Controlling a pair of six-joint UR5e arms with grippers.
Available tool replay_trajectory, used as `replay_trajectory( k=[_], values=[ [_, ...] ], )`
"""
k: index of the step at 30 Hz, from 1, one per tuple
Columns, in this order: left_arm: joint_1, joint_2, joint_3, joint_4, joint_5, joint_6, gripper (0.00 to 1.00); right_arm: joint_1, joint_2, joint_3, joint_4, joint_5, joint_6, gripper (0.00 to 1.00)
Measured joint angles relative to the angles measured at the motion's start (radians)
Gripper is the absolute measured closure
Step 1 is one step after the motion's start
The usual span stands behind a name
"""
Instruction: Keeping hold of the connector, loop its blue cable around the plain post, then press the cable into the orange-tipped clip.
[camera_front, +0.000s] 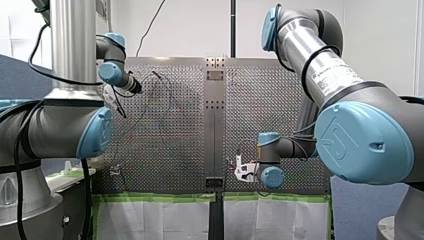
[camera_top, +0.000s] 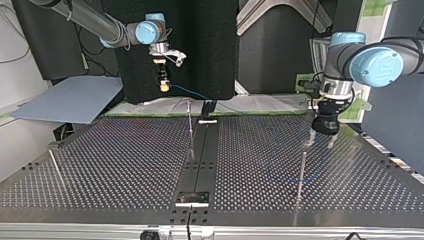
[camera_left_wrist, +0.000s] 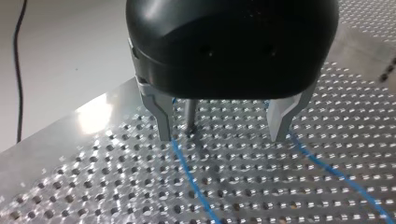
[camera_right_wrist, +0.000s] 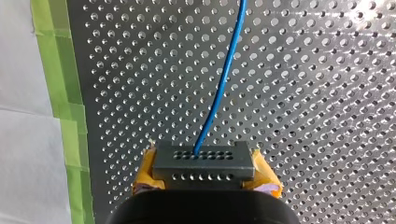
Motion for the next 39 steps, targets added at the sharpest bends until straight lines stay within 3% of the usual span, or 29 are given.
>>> replay_trajectory(
  k=[6, 11, 20, 28, 33, 39],
  values=[
    [-0.002, 0.055, -0.053, -0.048, 0.002, 0.054, 0.00, 0.000, -0.001, 0.000, 0.000, -0.002, 0.002, 1.00],
    [-0.003, 0.094, -0.049, -0.087, -0.016, 0.094, 0.00, -0.001, 0.000, 0.000, 0.000, -0.002, 0.003, 1.00],
    [-0.003, 0.172, 0.025, -0.165, -0.082, 0.172, 0.00, -0.007, 0.000, -0.002, -0.001, -0.002, 0.007, 1.00],
    [-0.017, 0.239, 0.099, -0.239, -0.057, 0.246, 0.00, -0.014, 0.000, -0.003, -0.002, -0.002, 0.028, 1.00],
    [-0.037, 0.253, 0.147, -0.287, -0.045, 0.294, 0.00, -0.015, 0.000, -0.003, 0.002, -0.004, 0.031, 1.00],
    [-0.093, 0.212, 0.211, -0.351, -0.086, 0.358, 0.00, -0.014, 0.000, -0.003, 0.014, -0.005, 0.029, 1.00]
  ],
)
